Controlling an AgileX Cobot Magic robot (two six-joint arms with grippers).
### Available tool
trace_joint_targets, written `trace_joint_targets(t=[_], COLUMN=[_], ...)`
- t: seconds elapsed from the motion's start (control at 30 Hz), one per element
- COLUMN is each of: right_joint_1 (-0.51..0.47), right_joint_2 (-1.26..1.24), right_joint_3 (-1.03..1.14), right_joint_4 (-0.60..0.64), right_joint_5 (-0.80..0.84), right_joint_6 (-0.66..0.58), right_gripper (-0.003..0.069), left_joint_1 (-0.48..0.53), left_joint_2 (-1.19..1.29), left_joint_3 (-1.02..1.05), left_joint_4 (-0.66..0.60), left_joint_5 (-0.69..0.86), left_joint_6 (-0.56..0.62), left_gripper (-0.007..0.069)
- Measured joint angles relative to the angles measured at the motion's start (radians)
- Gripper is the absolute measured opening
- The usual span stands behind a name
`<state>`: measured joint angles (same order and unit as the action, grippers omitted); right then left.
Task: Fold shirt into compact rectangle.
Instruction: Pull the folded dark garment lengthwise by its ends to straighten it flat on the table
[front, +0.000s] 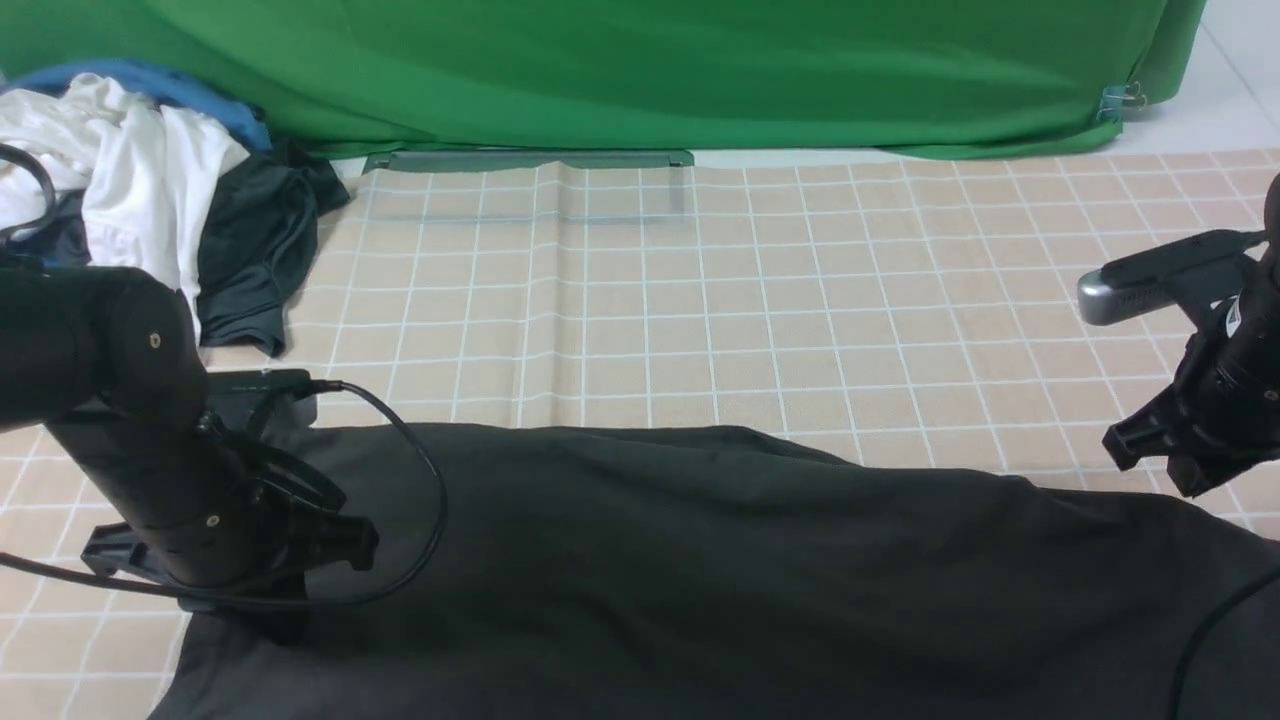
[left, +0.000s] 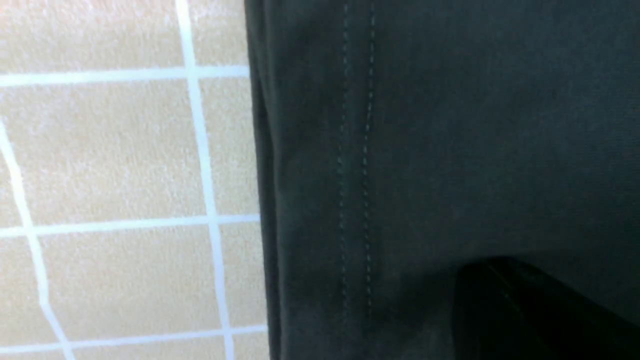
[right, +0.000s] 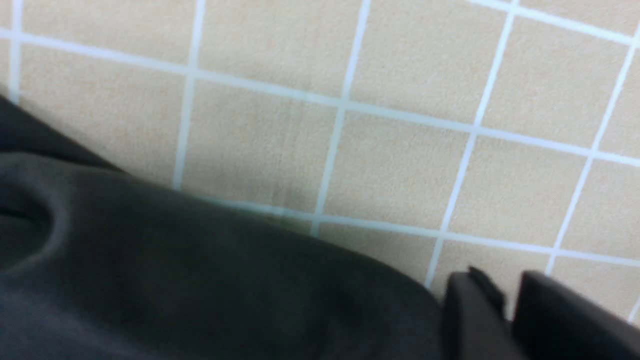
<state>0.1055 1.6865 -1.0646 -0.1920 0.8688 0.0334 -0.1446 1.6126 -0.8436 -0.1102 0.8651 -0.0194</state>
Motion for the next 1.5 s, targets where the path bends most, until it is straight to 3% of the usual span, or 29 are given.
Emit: trace_joint_targets(t=[0.03,0.07,0.13,0.17,0.2,0.3,0.33,0.37,0.53,0.67,1.0,1.17,1.27,1.37,1.5], right_joint_1=[0.0,0.0,0.007,0.013,0.02,0.084,0.096,0.145,0.275,0.32,0.315,0.307,0.304,0.302,0.272], right_joint_2=[0.0,0.001,0.002,0.002,-0.001,-0.018,-0.018,-0.018,0.047,0.148,0.239,0.218,0.142,0.033,-0.08], right_joint_3=[-0.001,-0.018,-0.067,-0.092,-0.101,-0.136,-0.136,-0.136,-0.136,-0.136,-0.148,-0.206,-0.229,-0.219,-0.152], right_joint_4=[0.0,-0.001,0.023,0.042,0.064,0.279,0.293,0.39,0.457,0.459,0.426,0.399,0.345,0.225,0.103], right_joint_5=[0.0,0.029,0.109,0.14,0.157,0.178,0.177,0.172,0.11,-0.003,-0.3,-0.187,-0.037,0.083,0.126], right_joint_6=[0.0,0.002,0.003,-0.004,-0.012,-0.149,-0.16,-0.231,-0.283,-0.295,-0.274,-0.274,-0.262,-0.196,-0.095], right_gripper=[0.0215,0.0287,0.0361,0.0358,0.0347,0.015,0.0126,0.0066,0.0037,0.0038,0.0038,0.0038,0.0038,0.0037,0.0037], left_joint_1=[0.0,0.0,0.0,0.0,0.0,0.0,0.0,0.0,0.0,0.0,0.0,0.0,0.0,0.0,0.0], left_joint_2=[0.0,0.0,0.0,0.0,0.0,0.0,0.0,0.0,0.0,0.0,0.0,0.0,-0.016,-0.048,-0.096], left_joint_3=[-0.004,-0.02,-0.049,-0.062,-0.069,-0.093,-0.093,-0.096,-0.096,-0.096,-0.096,-0.096,-0.096,-0.096,-0.096], left_joint_4=[0.0,0.0,-0.008,-0.022,-0.032,-0.094,-0.094,-0.113,-0.117,-0.117,-0.117,-0.117,-0.116,-0.116,-0.116], left_joint_5=[0.0,0.0,0.002,0.006,0.006,0.008,0.008,0.008,0.008,0.008,0.015,0.017,0.021,0.024,0.037], left_joint_6=[0.0,0.0,0.0,0.003,0.006,0.041,0.041,0.052,0.057,0.057,0.06,0.077,0.086,0.092,0.103], left_gripper=[0.0019,0.0019,0.0019,0.0019,0.0019,0.0019,0.0019,0.0019,0.0019,0.0019,0.0019,0.0019,0.0019,0.0019,0.0019])
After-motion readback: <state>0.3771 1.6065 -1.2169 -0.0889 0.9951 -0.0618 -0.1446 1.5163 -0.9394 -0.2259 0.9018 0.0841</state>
